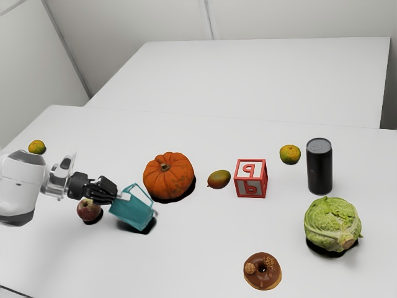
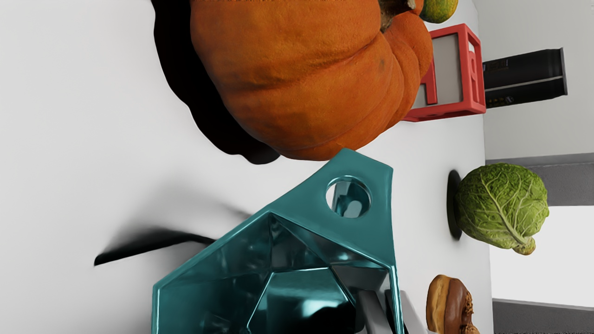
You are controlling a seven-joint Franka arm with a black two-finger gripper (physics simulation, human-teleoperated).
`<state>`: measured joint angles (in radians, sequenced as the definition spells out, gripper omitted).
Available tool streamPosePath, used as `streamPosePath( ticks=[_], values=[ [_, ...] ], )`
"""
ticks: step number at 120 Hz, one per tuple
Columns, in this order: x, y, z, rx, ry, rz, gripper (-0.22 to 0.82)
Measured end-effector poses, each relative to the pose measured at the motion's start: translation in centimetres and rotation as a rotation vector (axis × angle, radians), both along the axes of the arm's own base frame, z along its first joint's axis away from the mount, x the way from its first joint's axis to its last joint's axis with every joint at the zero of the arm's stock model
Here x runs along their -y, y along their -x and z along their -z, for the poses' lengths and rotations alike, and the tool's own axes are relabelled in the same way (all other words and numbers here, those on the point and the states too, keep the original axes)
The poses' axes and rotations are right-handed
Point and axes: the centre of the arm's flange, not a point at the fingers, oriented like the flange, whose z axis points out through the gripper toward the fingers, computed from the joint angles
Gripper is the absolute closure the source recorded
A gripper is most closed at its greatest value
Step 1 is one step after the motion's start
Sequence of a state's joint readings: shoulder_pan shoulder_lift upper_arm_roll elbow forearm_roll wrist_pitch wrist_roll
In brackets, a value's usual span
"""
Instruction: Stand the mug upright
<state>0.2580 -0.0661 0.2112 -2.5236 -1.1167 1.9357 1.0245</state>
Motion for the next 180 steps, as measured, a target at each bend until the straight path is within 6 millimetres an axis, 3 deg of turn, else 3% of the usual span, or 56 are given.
streamPosePath(
  ticks=[25, 36, 62, 71, 77, 89, 110, 129, 151, 167, 180],
  values=[
    [0.9, -0.4, -2.2, 0.059, -0.013, 0.034, 0.79],
    [1.0, -1.1, -4.7, 0.103, -0.067, 0.085, 0.79],
    [-2.2, -5.1, -13.1, 0.047, -0.545, 0.344, 0.79],
    [-3.1, -6.3, -15.3, -0.001, -0.701, 0.37, 0.79],
    [-2.6, -7.4, -16.1, -0.018, -0.785, 0.376, 0.79],
    [-1.8, -9.0, -15.7, -0.054, -0.892, 0.345, 0.79],
    [-0.7, -9.4, -13.2, -0.085, -0.972, 0.209, 0.79],
    [-0.4, -10.0, -12.5, -0.08, -0.989, 0.067, 0.79],
    [0.0, -9.6, -9.3, -0.136, -0.97, -0.035, 0.79],
    [0.1, -9.7, -8.2, -0.163, -0.958, -0.096, 0.78],
    [0.5, -9.9, -8.2, -0.168, -0.957, -0.13, 0.55]
  ],
)
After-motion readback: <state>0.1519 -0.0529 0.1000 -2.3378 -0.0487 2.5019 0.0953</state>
